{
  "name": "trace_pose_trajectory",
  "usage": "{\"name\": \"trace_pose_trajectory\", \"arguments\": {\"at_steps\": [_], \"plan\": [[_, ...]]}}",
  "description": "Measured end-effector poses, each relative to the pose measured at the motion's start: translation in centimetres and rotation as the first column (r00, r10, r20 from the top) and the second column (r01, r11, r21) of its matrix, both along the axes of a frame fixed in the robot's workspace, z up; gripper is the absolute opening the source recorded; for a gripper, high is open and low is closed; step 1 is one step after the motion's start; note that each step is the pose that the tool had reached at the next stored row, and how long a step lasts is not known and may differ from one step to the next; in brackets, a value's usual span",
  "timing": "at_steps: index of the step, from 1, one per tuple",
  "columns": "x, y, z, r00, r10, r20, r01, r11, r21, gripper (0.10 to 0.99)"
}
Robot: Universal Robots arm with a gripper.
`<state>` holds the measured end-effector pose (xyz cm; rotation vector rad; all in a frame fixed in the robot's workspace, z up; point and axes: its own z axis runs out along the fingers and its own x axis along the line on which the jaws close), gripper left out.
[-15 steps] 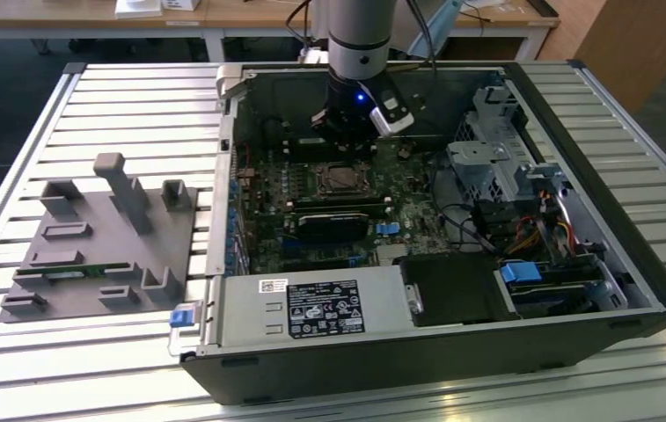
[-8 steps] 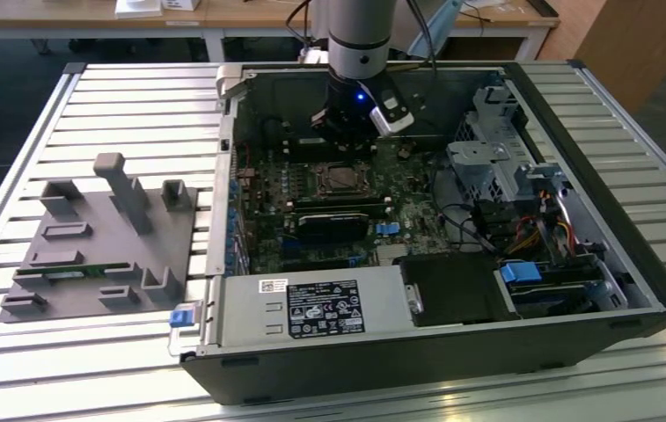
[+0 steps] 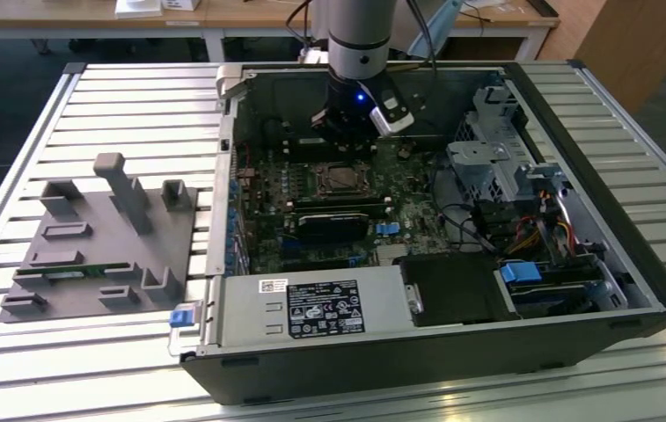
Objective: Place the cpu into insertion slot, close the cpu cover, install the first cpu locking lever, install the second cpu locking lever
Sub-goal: 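Install the first cpu locking lever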
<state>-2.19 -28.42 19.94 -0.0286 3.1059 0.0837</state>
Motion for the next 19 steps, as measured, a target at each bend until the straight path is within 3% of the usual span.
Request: {"name": "trace_pose_trajectory", "arguments": {"at_steps": [12,19], "plan": [[0.01,0.03,0.16,1.0000,0.000,0.0005,0.000,1.0000,-0.003,0.106],[0.04,0.03,-0.11,1.0000,0.000,-0.0002,0.000,0.9995,-0.031,0.106]]}}
